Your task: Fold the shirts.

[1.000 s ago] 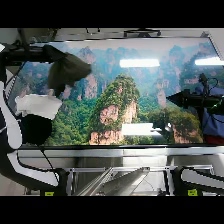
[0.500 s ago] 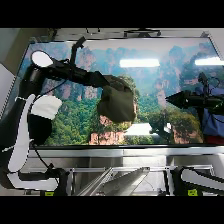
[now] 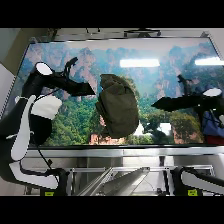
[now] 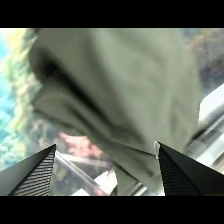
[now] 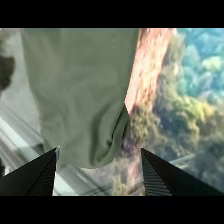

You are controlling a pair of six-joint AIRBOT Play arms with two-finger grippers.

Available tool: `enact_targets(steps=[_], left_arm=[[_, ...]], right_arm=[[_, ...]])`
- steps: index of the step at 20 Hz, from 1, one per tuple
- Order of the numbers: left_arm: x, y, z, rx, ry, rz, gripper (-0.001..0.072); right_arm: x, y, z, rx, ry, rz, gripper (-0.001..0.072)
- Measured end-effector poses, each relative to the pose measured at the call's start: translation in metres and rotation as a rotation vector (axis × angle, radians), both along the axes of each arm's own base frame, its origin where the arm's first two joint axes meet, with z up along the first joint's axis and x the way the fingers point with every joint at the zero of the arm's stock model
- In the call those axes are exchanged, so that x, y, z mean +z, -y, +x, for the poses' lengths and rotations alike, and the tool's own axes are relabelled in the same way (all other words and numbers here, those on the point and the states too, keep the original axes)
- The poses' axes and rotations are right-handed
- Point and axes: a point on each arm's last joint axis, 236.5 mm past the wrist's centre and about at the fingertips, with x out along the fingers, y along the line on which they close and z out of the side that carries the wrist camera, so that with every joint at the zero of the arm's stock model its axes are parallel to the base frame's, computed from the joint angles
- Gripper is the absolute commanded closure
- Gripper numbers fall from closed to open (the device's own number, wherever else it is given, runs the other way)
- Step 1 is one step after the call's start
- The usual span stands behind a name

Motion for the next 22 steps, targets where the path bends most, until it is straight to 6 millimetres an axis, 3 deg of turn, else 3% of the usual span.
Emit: enact_targets(steps=[4, 7, 11, 12, 13, 15, 16, 18, 20, 22], left_arm=[[-0.07, 0.006, -0.001, 0.015, -0.123, -0.023, -0.0003], [-0.11, 0.015, -0.001, -0.001, -0.179, -0.026, 0.0019], [-0.126, 0.033, 0.009, -0.043, -0.185, -0.037, 0.0638], [-0.125, 0.038, 0.012, -0.061, -0.174, -0.037, 0.0699], [-0.121, 0.044, 0.014, -0.081, -0.163, -0.041, 0.07], [-0.104, 0.057, 0.018, -0.126, -0.137, -0.059, 0.0701], [-0.096, 0.062, 0.02, -0.144, -0.127, -0.066, 0.0701], [-0.069, 0.068, 0.025, -0.169, -0.106, -0.08, 0.0701], [-0.031, 0.07, 0.03, -0.186, -0.061, -0.091, 0.0701], [0.025, 0.069, 0.034, -0.188, 0.021, -0.104, 0.0701]], right_arm=[[-0.033, -0.051, -0.01, 0.097, -0.038, -0.078, 0.0128], [-0.064, -0.065, -0.026, 0.14, -0.126, -0.147, 0.0128], [-0.09, -0.075, -0.038, 0.161, -0.206, -0.187, 0.0143], [-0.094, -0.079, -0.041, 0.169, -0.218, -0.184, 0.0308], [-0.096, -0.085, -0.042, 0.171, -0.226, -0.171, 0.06], [-0.092, -0.098, -0.043, 0.185, -0.217, -0.124, 0.0636], [-0.087, -0.105, -0.042, 0.198, -0.204, -0.096, 0.069], [-0.065, -0.113, -0.036, 0.227, -0.154, -0.052, 0.069], [-0.03, -0.114, -0.024, 0.249, -0.067, -0.024, 0.069], [0.027, -0.106, -0.006, 0.243, 0.067, 0.001, 0.0691]])
